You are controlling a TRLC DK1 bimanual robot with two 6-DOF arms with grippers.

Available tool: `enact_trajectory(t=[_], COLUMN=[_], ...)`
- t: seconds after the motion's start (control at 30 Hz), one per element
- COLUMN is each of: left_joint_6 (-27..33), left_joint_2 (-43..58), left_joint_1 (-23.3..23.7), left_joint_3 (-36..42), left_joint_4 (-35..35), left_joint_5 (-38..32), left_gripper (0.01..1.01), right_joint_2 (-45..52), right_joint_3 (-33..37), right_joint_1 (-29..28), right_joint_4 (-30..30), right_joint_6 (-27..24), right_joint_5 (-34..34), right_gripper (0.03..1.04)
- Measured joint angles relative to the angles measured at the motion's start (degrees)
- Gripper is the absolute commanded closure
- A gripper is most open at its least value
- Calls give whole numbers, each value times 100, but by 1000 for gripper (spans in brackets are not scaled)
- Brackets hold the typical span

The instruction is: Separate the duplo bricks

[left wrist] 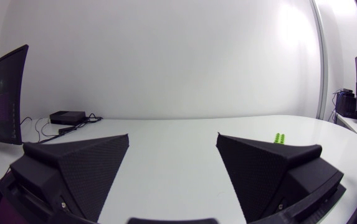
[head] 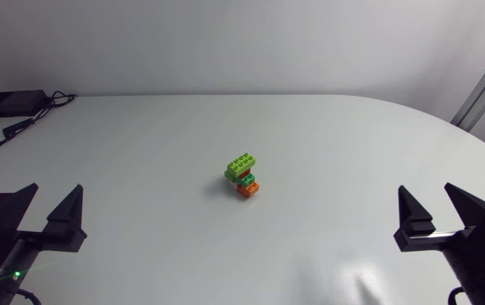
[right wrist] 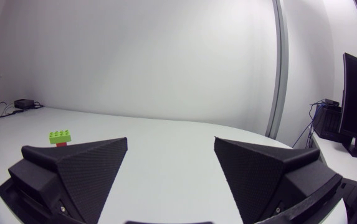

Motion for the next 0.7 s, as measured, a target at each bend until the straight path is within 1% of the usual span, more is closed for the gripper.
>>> enact_trajectory(t=[0.23,0.7], left_joint_6=[2,2], left_joint_2=[0,0], left_joint_1=[114,114], left_joint_3=[0,0], left_joint_4=[0,0], left_joint_5=[2,2], left_gripper=[46,46], right_joint_2=[0,0], right_joint_3=[0,0], right_joint_1=[0,0], right_joint_4=[-4,-4], right_joint_6=[0,2], right_joint_5=[-2,0], right_gripper=[61,61])
